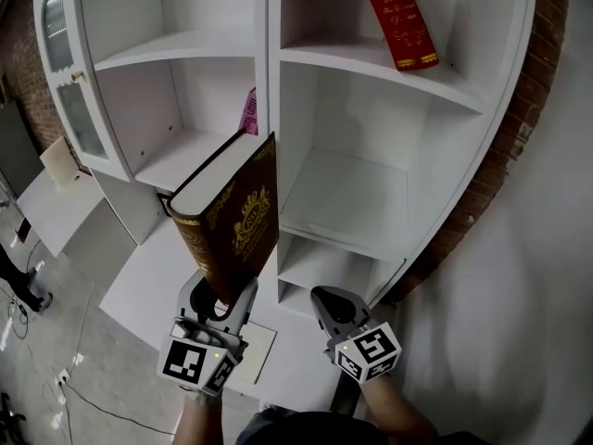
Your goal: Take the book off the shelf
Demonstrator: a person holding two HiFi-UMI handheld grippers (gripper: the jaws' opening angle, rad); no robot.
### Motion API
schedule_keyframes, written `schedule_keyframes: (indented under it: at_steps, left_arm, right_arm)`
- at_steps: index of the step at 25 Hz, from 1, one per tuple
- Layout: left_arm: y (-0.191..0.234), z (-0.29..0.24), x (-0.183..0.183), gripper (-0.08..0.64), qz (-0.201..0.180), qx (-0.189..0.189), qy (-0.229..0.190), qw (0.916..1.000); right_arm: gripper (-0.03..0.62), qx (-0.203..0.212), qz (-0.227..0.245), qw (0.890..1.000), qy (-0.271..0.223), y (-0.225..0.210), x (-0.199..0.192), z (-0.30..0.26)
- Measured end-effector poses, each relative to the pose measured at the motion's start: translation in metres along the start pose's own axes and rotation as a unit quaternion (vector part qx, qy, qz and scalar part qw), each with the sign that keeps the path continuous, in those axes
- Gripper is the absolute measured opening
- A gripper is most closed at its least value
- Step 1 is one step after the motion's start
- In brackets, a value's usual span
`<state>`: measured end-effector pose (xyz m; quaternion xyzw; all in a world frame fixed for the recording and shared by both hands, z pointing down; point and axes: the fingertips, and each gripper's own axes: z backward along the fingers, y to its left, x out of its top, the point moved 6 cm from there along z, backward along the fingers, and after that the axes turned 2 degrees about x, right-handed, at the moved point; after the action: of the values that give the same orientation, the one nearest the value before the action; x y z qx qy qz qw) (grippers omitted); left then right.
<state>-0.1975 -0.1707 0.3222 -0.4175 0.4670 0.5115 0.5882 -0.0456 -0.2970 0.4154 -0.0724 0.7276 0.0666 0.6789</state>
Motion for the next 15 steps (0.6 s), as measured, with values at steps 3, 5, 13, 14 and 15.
schedule_keyframes:
  at_steps: [3,5,13,14,15]
  left_arm:
    - [0.008,0.012,-0.011,0.227,0.012,0.021,0.013,0.9996]
    - [0.011,0.018,-0.015,0.227,0.023,0.029,0.011,0.9993]
    - [0.031,0.053,-0.064,0.224,0.024,0.079,0.074,0.9938]
    - [0.033,0.057,-0.07,0.224,0.027,0.085,0.08,0.9928]
    - [0.036,0.06,-0.077,0.224,0.029,0.091,0.085,0.9918]
  right_arm:
    - [0.021,0.011,-0.003,1.0,0.006,0.005,-0.005,-0.006]
    - [0.021,0.018,-0.005,1.0,0.011,0.009,-0.009,-0.011]
    - [0.021,0.047,-0.009,0.998,0.029,0.023,-0.025,-0.031]
    - [0.021,0.051,-0.009,0.998,0.031,0.025,-0.027,-0.033]
    - [0.021,0.054,-0.009,0.998,0.033,0.027,-0.028,-0.035]
